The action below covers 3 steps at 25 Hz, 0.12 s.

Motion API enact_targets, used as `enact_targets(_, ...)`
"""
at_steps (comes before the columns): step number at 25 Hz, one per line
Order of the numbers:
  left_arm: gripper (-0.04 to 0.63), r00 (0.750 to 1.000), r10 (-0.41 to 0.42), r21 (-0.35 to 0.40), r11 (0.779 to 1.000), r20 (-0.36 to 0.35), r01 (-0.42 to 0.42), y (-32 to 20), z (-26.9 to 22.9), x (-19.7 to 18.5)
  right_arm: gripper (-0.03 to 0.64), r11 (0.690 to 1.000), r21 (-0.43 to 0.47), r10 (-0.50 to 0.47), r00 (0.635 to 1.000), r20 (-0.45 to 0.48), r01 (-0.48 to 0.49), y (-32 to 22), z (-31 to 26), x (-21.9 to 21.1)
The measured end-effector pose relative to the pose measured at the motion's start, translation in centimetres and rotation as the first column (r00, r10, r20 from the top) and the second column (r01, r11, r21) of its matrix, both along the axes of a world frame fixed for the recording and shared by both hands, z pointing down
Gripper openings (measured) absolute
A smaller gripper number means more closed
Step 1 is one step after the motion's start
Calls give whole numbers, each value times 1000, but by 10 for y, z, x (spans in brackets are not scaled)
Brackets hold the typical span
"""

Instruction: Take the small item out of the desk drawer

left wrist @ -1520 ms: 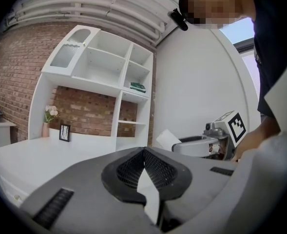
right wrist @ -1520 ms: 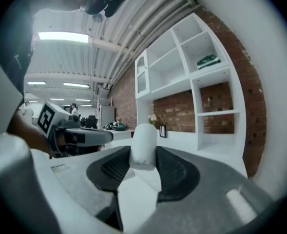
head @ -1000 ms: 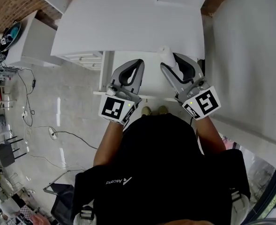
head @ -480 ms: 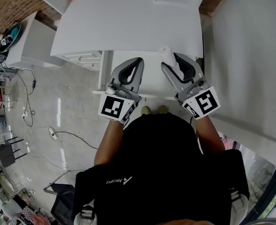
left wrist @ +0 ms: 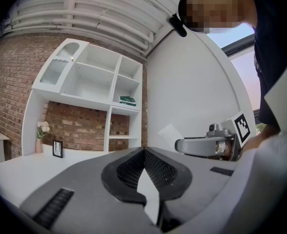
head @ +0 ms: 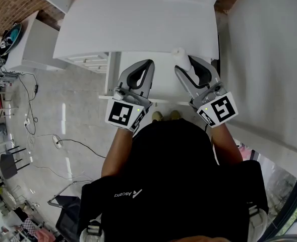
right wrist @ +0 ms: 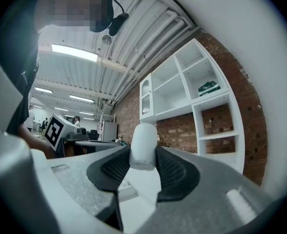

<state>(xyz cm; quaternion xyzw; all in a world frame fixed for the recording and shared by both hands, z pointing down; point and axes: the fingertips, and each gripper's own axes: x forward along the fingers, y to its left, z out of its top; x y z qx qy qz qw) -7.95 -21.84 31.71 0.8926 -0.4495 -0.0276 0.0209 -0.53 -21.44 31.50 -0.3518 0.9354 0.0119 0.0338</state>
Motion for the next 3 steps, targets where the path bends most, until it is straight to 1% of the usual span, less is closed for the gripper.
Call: enact_targets(3, -2, 1000, 0, -2, 1000, -1, 0, -1, 2, 0, 161, 1000, -5, 1, 1000, -4, -1, -1, 2, 0)
